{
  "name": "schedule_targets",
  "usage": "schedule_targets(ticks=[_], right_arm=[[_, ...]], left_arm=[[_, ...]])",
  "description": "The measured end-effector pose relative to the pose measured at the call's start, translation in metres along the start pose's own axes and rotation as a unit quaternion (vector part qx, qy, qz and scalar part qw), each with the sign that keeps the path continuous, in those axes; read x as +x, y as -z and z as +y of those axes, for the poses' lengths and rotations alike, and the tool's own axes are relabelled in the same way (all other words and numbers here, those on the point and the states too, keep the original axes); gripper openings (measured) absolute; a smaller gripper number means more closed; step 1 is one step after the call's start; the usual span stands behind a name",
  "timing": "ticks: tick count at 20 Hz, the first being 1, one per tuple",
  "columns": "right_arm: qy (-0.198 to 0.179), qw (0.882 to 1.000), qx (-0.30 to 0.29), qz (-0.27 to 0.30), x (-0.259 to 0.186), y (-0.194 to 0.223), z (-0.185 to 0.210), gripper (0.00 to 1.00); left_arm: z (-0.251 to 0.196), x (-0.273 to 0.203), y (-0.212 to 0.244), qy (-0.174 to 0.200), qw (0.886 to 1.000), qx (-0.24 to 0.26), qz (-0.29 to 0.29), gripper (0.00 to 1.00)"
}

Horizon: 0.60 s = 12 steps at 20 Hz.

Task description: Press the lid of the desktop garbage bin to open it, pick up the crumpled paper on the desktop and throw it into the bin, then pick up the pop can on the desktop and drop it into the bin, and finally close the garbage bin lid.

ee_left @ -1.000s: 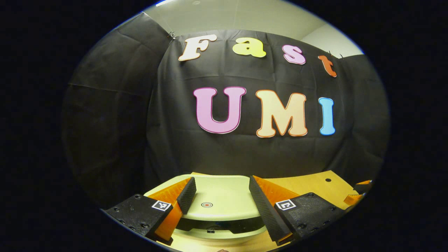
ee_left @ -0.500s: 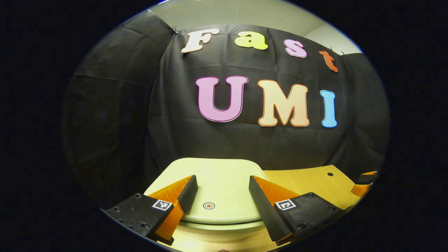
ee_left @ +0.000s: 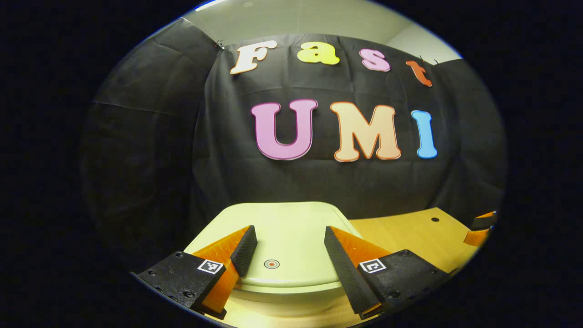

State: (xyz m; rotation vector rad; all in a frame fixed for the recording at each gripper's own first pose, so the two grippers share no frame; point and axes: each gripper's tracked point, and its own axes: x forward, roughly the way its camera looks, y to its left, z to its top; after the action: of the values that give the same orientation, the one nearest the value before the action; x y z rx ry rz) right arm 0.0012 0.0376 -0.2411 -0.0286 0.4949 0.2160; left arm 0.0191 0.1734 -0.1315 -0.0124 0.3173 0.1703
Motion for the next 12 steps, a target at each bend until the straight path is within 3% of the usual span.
schedule_targets(ticks=[2,4,8,12], right_arm=[[0.001,1.000,0.003,-0.007,-0.002,-0.005,-0.001,0.97],[-0.001,1.000,0.020,-0.023,-0.007,-0.020,-0.001,0.96],[0.026,0.996,0.025,-0.076,-0.023,-0.063,-0.025,0.97],[0.062,0.991,0.018,-0.119,-0.044,-0.097,-0.055,0.97]], left_arm=[[-0.003,-0.005,-0.003,0.004,1.000,-0.023,-0.005,0.93],[-0.009,-0.005,-0.011,0.017,0.999,-0.005,-0.030,0.92],[-0.016,-0.011,-0.019,-0.004,0.999,0.015,-0.043,0.95],[-0.070,-0.023,-0.039,0.050,0.995,-0.013,-0.085,0.93]])
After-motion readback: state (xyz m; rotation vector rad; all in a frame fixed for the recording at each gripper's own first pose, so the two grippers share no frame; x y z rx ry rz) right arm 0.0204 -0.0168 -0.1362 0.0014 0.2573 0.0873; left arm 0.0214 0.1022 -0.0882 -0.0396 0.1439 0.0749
